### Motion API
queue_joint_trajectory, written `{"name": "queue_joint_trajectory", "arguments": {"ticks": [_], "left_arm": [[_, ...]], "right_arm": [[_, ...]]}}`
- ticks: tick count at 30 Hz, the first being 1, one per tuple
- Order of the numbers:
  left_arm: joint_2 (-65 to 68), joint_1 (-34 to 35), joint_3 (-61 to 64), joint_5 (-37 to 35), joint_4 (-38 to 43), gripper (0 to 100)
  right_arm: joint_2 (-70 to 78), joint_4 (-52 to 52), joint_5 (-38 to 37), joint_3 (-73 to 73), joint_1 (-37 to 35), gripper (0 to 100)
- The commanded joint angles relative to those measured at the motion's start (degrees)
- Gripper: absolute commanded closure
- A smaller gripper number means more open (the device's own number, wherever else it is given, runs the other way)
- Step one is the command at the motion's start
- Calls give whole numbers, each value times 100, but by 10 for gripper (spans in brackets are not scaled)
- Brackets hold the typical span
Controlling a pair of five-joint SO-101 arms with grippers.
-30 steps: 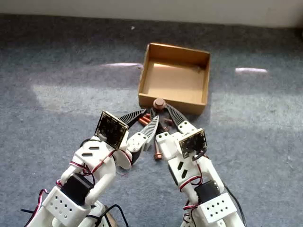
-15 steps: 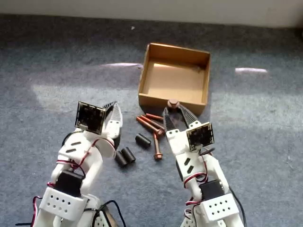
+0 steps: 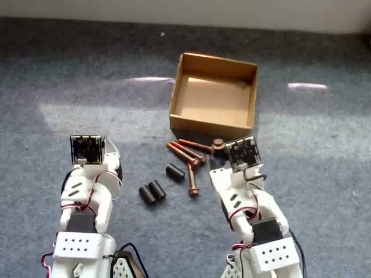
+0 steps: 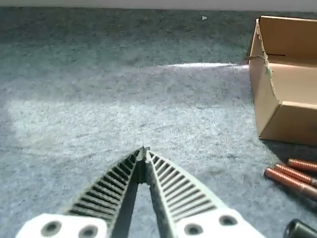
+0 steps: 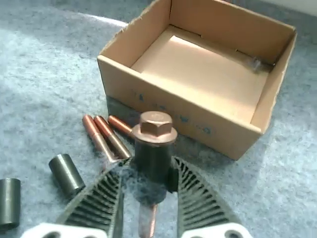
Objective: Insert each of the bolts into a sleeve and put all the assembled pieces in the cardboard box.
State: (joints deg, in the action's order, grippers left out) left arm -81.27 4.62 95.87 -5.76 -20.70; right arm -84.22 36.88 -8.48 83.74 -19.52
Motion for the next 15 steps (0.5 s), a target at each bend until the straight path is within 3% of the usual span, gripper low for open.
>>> {"name": "queue_joint_trajectory", "arguments": {"ticks": [1,15], "left_arm": [[-31,92,180,53,255,992],[-22,75,180,53,255,990]], "right_arm": [[4,198,-70,-1086,92,994],[4242,180,-721,-4180,426,993]]}}
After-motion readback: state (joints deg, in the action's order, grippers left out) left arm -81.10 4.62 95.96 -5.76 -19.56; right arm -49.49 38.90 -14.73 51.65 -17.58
